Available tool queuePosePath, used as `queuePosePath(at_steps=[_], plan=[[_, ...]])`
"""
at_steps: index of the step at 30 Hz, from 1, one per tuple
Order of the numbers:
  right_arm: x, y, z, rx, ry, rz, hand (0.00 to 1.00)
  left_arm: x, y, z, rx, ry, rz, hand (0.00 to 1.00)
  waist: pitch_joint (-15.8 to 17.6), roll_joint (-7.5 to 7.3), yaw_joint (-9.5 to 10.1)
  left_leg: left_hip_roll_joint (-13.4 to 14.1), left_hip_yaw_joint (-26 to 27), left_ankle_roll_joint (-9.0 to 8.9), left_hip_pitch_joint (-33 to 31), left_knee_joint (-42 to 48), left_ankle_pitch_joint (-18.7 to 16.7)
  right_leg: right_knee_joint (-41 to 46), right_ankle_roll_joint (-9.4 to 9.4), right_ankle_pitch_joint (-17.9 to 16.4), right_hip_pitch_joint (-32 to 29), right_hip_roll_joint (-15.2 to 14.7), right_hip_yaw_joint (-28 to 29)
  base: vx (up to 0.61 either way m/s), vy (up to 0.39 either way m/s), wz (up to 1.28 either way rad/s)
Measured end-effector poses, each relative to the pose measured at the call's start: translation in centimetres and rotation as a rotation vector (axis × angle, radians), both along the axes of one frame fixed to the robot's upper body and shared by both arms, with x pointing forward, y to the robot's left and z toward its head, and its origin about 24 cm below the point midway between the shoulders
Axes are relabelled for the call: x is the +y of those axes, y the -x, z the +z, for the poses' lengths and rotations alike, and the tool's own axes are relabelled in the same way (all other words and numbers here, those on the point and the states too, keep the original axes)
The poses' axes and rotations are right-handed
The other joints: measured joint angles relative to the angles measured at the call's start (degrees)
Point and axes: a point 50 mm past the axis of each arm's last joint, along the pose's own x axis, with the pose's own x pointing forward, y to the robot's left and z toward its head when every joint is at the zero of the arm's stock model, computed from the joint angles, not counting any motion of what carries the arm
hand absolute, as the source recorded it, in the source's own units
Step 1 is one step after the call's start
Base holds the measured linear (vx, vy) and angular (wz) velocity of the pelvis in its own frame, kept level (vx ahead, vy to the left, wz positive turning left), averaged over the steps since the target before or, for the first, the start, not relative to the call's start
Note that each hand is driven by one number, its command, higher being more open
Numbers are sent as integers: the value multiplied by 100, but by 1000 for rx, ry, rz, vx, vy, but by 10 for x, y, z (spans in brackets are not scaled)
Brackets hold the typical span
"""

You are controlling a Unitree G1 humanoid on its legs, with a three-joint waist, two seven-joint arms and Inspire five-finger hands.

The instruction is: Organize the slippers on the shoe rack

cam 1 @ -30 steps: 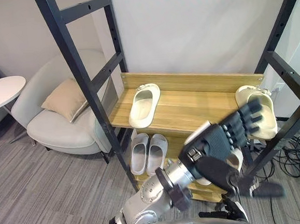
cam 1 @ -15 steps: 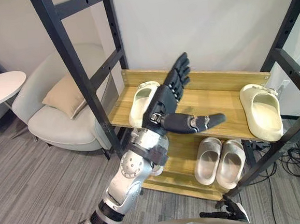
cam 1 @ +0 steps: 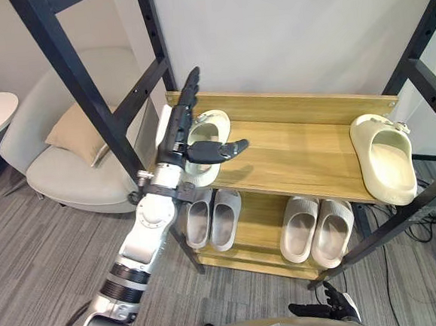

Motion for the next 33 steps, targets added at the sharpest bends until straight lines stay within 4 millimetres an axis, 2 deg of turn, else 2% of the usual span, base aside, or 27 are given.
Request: queuePosePath(at_steps=[4, 11, 24, 29, 33], plan=[[0, -1, 0, -4, -5, -5, 100, 18, -2, 1, -15, -113, 69, 100, 31, -9, 9, -28, -6, 15, 6, 18, -9, -175, 14, 105, 96, 5, -15, -8, 5, 0], [1, -6, 1, -19, -7, -6, 100, 21, -2, 3, -61, -284, 102, 100, 54, 38, -3, -25, -3, 24, 5, 23, -14, -245, 15, 180, 105, 19, 4, -39, 13, -2], [0, -5, 1, -19, -5, -10, 100, 24, -2, 5, -85, -346, 127, 100, 71, 66, -20, -28, 5, 23, 13, 20, -14, -352, 15, 242, 147, 40, 36, 0, 0, 0], [0, -5, 1, -20, -4, -11, 100, 25, -4, 2, -103, -399, 173, 100, 73, 65, -36, -28, 38, 24, 15, 20, -14, -379, 12, 279, 144, 40, 70, -23, 10, -4], [1, -5, 1, -23, -5, -12, 100, 26, -7, 1, -115, -372, 232, 100, 90, 49, -87, -25, 70, 24, 19, 11, -15, -415, 15, 316, 138, 44, 106, -29, 11, -5]])
